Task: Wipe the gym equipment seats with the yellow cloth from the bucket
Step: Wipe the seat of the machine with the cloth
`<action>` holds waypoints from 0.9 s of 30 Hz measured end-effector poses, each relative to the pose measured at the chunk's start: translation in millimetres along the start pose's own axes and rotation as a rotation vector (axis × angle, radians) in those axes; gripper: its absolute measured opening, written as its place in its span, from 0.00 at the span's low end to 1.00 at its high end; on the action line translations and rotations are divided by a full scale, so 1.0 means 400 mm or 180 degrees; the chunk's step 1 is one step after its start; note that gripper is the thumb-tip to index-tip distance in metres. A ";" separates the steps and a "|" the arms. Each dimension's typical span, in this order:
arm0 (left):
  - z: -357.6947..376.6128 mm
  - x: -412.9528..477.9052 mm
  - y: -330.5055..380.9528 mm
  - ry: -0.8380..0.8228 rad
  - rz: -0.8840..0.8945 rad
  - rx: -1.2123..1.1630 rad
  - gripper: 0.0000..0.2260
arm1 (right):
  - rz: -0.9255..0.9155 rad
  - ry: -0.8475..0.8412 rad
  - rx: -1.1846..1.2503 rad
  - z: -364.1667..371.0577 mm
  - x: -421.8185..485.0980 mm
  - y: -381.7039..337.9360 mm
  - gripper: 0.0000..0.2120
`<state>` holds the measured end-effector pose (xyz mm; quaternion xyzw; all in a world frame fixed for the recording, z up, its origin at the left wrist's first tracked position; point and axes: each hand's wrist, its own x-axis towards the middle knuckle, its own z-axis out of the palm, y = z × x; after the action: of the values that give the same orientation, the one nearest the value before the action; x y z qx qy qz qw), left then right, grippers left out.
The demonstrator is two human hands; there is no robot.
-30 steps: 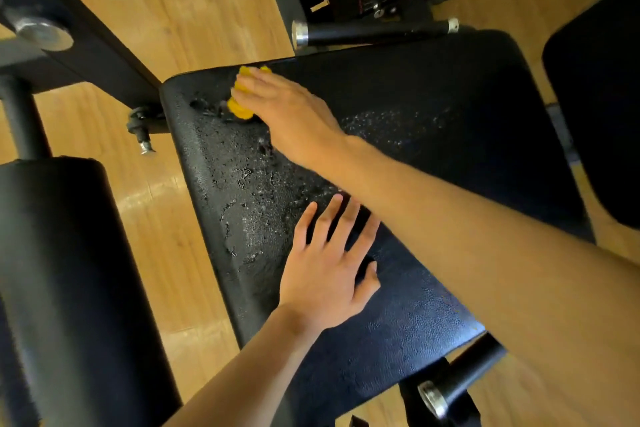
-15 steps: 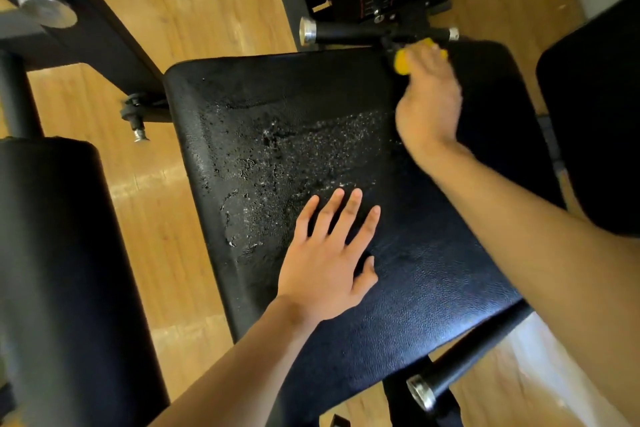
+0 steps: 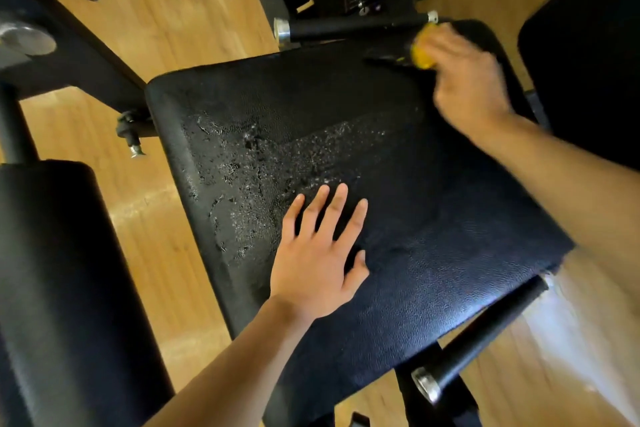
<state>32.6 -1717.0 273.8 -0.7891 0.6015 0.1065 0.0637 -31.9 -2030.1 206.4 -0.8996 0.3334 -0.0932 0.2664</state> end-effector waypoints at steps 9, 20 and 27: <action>0.002 0.002 -0.001 0.0083 0.0001 -0.0016 0.26 | 0.0518 0.0364 0.0227 0.135 -0.081 -0.333 0.30; 0.000 0.001 0.002 -0.0010 -0.0005 0.0074 0.29 | -0.1285 -0.0697 0.0314 0.105 0.005 -0.276 0.33; 0.003 0.001 0.000 0.0007 -0.0015 0.0028 0.29 | 0.0920 0.0321 0.0071 -0.011 -0.134 -0.011 0.25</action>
<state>32.6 -1717.1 272.4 -0.7904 0.6002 0.1029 0.0667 -71.6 -1994.3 213.2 -0.8333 0.4714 -0.1027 0.2699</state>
